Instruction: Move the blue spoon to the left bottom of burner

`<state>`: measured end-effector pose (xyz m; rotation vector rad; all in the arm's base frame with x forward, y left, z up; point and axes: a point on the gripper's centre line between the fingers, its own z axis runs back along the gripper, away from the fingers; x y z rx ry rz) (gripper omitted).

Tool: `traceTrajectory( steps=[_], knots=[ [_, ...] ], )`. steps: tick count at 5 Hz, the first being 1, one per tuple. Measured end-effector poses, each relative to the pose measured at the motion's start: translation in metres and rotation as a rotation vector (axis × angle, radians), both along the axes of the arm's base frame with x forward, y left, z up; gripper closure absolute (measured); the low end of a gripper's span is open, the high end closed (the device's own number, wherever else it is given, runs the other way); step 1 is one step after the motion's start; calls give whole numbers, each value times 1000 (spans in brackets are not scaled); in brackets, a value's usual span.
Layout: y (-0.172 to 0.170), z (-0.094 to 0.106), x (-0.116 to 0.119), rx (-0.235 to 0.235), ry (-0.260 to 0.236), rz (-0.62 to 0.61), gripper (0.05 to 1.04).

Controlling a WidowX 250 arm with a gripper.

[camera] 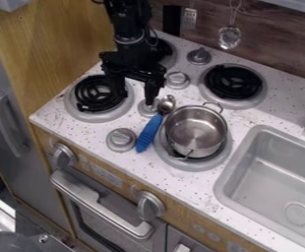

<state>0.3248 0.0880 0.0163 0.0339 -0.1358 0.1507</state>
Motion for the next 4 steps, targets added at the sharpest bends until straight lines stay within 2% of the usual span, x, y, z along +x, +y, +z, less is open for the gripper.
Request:
traceTrajectory(
  steps=[1,2,4],
  knots=[
    [-2,-12,-6,-12,38,1,83],
    [-5,-25,-5,15,53,5,83],
    [-9,-63,-7,-5,107,45,83]
  ],
)
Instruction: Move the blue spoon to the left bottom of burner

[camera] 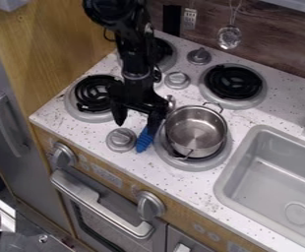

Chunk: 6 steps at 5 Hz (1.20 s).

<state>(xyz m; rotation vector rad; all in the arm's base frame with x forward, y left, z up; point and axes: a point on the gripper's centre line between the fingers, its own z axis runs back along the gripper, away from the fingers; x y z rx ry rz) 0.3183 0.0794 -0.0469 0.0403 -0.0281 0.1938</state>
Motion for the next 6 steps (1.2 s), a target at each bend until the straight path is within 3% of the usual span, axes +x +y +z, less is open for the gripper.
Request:
traceTrajectory(
  steps=[1,3,4,5,6],
  knots=[
    [-3,-21,2,-44,36,19,84],
    [-1,-29,26,-86,1,17,85],
    [0,-30,33,-99,8,9,85],
    [4,-32,33,-121,5,61,132],
    [2,-33,33,-139,7,81,355]
  ],
)
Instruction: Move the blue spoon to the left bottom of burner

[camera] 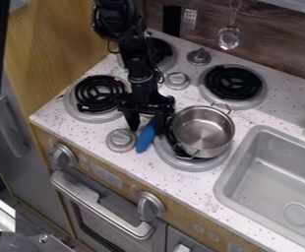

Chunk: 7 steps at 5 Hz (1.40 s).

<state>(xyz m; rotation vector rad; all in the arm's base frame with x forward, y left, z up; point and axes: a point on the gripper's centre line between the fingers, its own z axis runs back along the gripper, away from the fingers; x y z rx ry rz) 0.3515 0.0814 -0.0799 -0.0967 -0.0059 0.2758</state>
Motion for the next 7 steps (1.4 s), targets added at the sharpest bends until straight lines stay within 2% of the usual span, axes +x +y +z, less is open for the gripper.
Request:
traceTrajectory(
  steps=[1,2,3,4,5,6,7],
  knots=[
    [-3,2,2,-31,11,-21,624],
    [-6,4,0,-41,5,-51,727],
    [-5,19,4,-29,-42,-79,728],
    [10,53,20,34,-129,-73,728],
    [35,71,28,60,-165,-31,728],
    [77,79,28,76,-180,51,728],
    [94,59,24,96,-130,57,728]
  ],
)
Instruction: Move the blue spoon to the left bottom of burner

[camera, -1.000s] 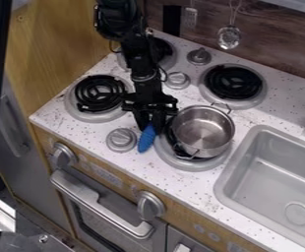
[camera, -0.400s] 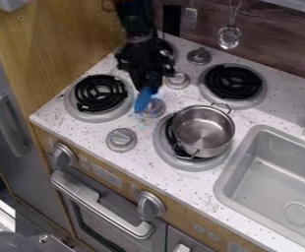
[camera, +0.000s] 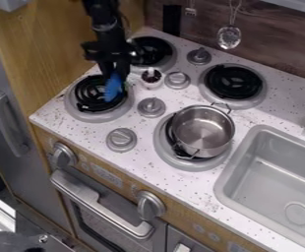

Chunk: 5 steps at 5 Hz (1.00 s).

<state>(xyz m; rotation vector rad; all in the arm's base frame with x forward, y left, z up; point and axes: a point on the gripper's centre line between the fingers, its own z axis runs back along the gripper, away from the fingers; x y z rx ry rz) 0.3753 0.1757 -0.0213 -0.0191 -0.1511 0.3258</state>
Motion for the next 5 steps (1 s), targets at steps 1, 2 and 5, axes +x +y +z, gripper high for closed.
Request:
traceTrajectory(
  steps=[1,2,5],
  knots=[
    [24,-4,-3,26,32,26,728],
    [27,-25,-14,20,122,9,729],
    [-2,-28,-10,22,132,-76,112]
  ],
)
